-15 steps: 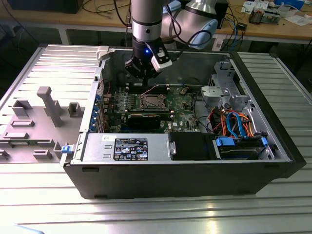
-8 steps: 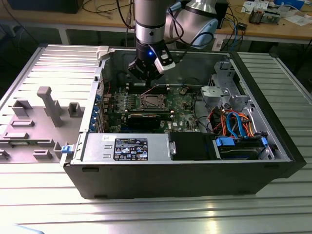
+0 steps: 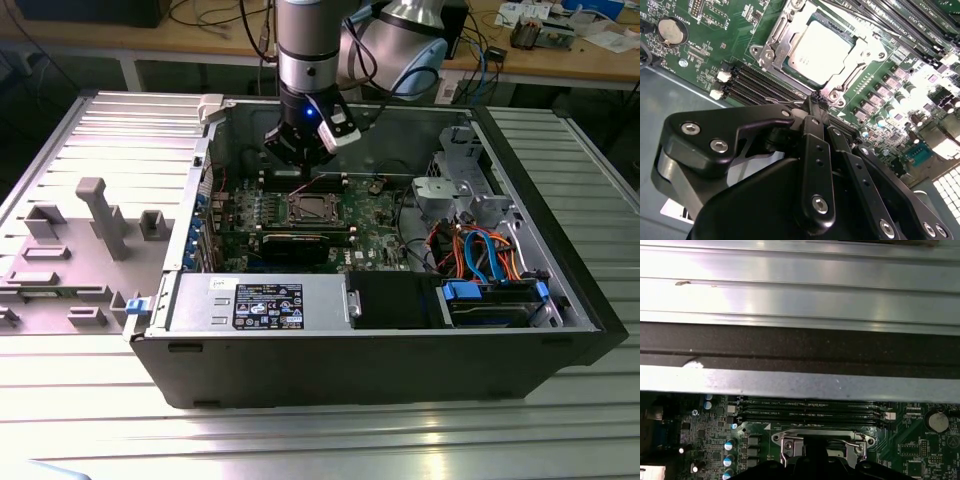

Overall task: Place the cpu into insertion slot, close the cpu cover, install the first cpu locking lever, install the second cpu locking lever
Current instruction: 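Install the first cpu locking lever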

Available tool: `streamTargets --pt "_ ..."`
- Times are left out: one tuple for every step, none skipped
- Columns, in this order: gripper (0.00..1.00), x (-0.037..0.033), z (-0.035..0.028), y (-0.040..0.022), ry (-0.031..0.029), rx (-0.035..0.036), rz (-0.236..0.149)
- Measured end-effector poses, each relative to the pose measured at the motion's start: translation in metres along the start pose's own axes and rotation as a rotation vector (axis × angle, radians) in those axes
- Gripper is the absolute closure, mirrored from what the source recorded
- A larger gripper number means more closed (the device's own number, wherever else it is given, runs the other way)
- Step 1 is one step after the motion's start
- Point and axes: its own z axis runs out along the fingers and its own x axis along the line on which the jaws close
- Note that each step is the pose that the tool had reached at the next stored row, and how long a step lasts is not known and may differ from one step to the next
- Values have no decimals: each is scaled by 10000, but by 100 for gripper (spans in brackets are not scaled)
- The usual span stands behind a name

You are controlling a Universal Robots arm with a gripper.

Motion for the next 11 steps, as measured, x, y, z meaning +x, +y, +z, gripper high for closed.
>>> streamTargets --pt "89 0 0 0 1 1 0" --pt "89 -1 5 0 -2 -2 -1" --pt "89 -2 28 -1 -2 -2 17" --pt "89 -2 28 -1 -2 -1 18" --pt "89 -2 29 -1 -2 -2 19" --pt "89 -2 30 -1 -3 -1 20" --pt "89 -2 31 -1 -3 -1 21" --pt "89 -2 32 -1 -3 -2 23" --pt "89 -2 34 -2 -3 -1 25" --pt "89 -2 35 -2 -3 -1 26" --pt "89 -2 35 -2 -3 -1 27"
